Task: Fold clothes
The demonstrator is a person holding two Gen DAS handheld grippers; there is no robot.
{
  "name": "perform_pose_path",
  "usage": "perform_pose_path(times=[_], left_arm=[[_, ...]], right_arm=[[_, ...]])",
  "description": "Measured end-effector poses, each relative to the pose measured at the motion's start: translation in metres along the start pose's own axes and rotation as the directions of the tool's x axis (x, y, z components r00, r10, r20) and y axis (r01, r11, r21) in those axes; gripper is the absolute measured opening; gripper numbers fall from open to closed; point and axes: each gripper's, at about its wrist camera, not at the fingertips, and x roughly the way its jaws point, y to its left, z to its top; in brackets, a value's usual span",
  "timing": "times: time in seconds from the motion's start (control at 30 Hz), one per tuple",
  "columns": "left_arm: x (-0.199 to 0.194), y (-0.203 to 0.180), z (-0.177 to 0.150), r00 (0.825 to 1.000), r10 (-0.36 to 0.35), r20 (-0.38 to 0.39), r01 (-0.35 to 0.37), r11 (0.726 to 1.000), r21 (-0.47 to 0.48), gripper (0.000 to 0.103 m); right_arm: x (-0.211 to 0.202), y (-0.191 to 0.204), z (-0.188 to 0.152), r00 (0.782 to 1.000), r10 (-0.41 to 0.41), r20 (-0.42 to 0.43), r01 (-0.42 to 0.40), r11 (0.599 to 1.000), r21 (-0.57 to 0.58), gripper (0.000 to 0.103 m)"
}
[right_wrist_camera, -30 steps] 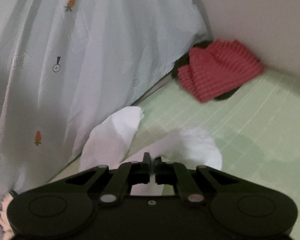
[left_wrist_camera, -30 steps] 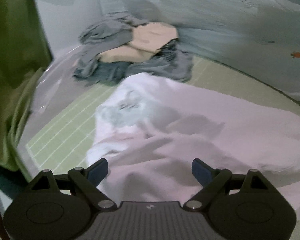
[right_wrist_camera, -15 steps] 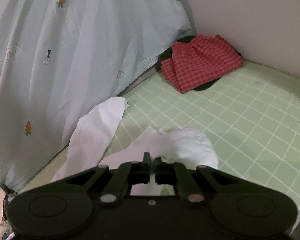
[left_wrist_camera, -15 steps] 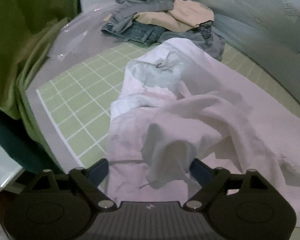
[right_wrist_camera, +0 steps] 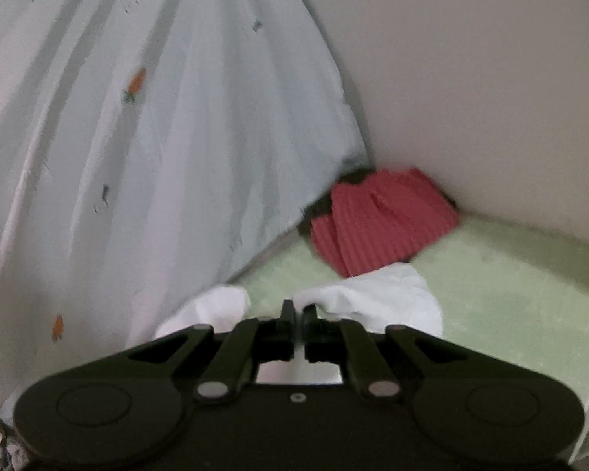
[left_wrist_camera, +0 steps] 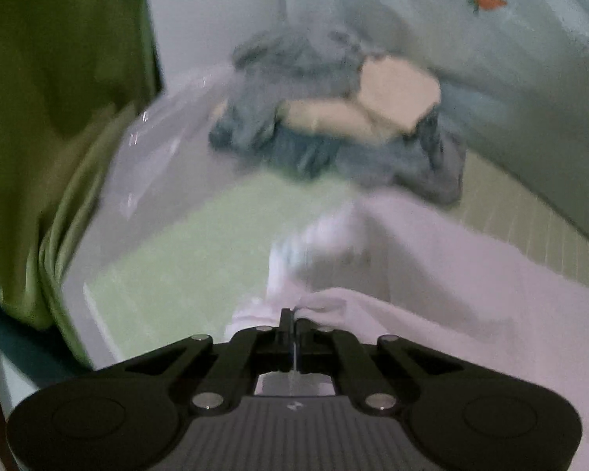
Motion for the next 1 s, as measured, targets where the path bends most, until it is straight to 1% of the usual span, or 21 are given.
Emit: perform_pose_path(times=[0.03,0.1,0.13,0.2,0.23,0.27,0.3,0.33,0.37,0.4,0.43,0.47,0.5,0.53,0.57,0.63,0.7,0.77,0.87,0.93,1.0], left_arm=[[0.002,-0.005,0.012,1.0,0.007,0.026,-0.007,1.0,0.024,0.002],[0.011,-0.016,0.032,0.998,0.01,0.065,-0.014,0.998,0.054,0.002],[0.019,-0.021,0.042,0.998,0.005,0.067,-0.008,0.998,0.055,0.002],[0.041,-0.034,0.055,0.999,0.01,0.053,-0.013,0.998,0.065,0.002],[0.054,-0.042,0.06,0.999,0.017,0.04,-0.02,0.997,0.072,0.003],[0.065,-0.048,0.063,0.999,0.026,0.027,-0.028,0.997,0.078,0.003],[0.071,-0.052,0.064,0.999,0.04,0.016,-0.041,0.996,0.075,0.007],[0.077,-0.055,0.064,0.999,0.054,0.004,-0.054,0.996,0.071,0.007],[0.082,-0.058,0.064,0.998,0.066,-0.006,-0.065,0.996,0.064,0.007],[0.082,-0.056,0.062,0.998,0.069,-0.01,-0.069,0.997,0.038,0.009],[0.083,-0.054,0.059,0.997,0.071,-0.016,-0.071,0.997,0.019,0.014],[0.083,-0.051,0.054,0.997,0.073,-0.026,-0.072,0.997,0.015,0.017],[0.084,-0.048,0.05,0.997,0.074,-0.036,-0.074,0.997,0.012,0.024],[0.084,-0.046,0.045,0.996,0.076,-0.049,-0.075,0.997,0.02,0.032],[0.082,-0.043,0.04,0.995,0.077,-0.058,-0.076,0.997,0.026,0.036],[0.074,-0.038,0.033,0.995,0.077,-0.068,-0.075,0.997,0.031,0.054],[0.063,-0.03,0.027,0.995,0.074,-0.069,-0.073,0.997,0.012,0.062],[0.053,-0.021,0.023,0.996,0.053,-0.079,-0.056,0.998,-0.035,0.063],[0.038,-0.008,0.014,0.995,-0.012,-0.103,-0.004,0.989,-0.145,0.063],[0.031,-0.003,0.005,0.991,-0.052,-0.12,0.027,0.979,-0.2,0.064],[0.025,0.001,-0.005,0.989,-0.068,-0.134,0.034,0.97,-0.241,0.065]], right_arm=[[0.003,0.008,0.006,1.0,0.003,0.008,-0.002,1.0,-0.011,0.004],[0.024,0.023,0.015,1.0,0.031,-0.001,-0.031,0.999,0.007,0.004],[0.04,0.031,0.019,0.999,0.04,-0.013,-0.04,0.999,0.011,0.004],[0.085,0.049,0.019,0.998,0.027,-0.048,-0.026,0.999,0.025,0.006],[0.111,0.059,0.016,0.997,0.015,-0.072,-0.013,1.0,0.029,0.014],[0.141,0.066,0.011,0.989,0.015,-0.149,-0.012,1.0,0.018,0.023],[0.173,0.073,0.005,0.971,0.017,-0.238,-0.016,1.0,0.004,0.04],[0.193,0.074,-0.001,0.951,0.016,-0.308,-0.005,0.999,0.039,0.042],[0.194,0.071,-0.006,0.948,0.014,-0.317,0.005,0.998,0.058,0.042],[0.192,0.067,-0.012,0.95,0.01,-0.312,0.013,0.997,0.071,0.049],[0.19,0.063,-0.017,0.952,0.007,-0.307,0.02,0.996,0.083,0.063],[0.187,0.059,-0.022,0.953,0.003,-0.301,0.027,0.995,0.096,0.069],[0.183,0.053,-0.029,0.954,-0.035,-0.298,0.059,0.996,0.073,0.074],[0.178,0.044,-0.036,0.949,-0.079,-0.304,0.097,0.994,0.043,0.073],[0.174,0.034,-0.044,0.942,-0.123,-0.312,0.134,0.991,0.014,0.073],[0.164,0.014,-0.058,0.923,-0.206,-0.326,0.207,0.978,-0.031,0.073],[0.154,-0.008,-0.07,0.904,-0.253,-0.345,0.259,0.965,-0.028,0.074],[0.147,-0.024,-0.08,0.887,-0.277,-0.369,0.291,0.956,-0.018,0.075],[0.137,-0.043,-0.096,0.86,-0.307,-0.409,0.331,0.943,-0.011,0.076],[0.134,-0.047,-0.105,0.851,-0.3,-0.431,0.324,0.946,-0.018,0.077],[0.133,-0.049,-0.111,0.847,-0.282,-0.451,0.311,0.95,-0.009,0.077]])
